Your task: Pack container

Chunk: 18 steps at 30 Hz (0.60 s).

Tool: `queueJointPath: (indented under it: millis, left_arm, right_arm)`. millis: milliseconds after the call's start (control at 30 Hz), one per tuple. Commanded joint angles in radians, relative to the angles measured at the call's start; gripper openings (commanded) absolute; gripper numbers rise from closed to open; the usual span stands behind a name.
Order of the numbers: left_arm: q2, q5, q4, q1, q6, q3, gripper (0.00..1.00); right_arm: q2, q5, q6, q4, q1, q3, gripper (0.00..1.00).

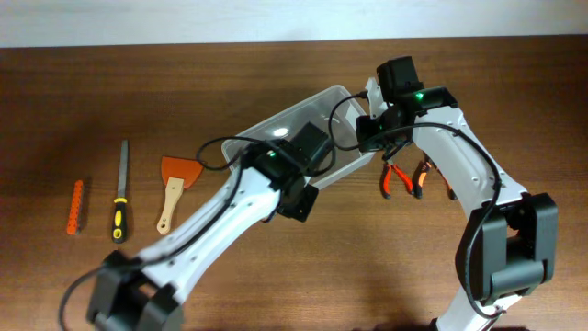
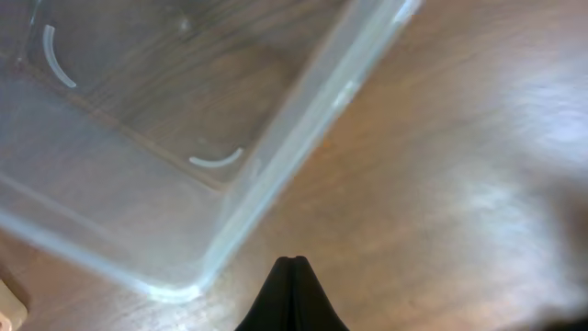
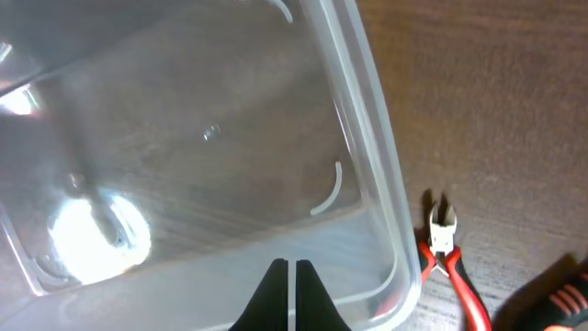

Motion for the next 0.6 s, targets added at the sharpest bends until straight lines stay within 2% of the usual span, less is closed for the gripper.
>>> queueJointPath:
  millis: [0,200,567]
  left_arm:
    - [0.085,-0.087,0.008,0.003,0.004,0.002,0.02]
    - [0.190,-0.130,0.007,0.037,0.003,0.002,0.02]
    - [0.195,-0.133,0.026,0.194,0.000,0.002,0.02]
  right_arm:
    - [0.020,-0.013,-0.004,-0.015,0.010,0.018,0.04]
    - [0.020,-0.009,-0.015,-0.045,0.010,0.018,0.04]
    - [0.020,-0.010,-0.042,-0.117,0.010,0.018,0.04]
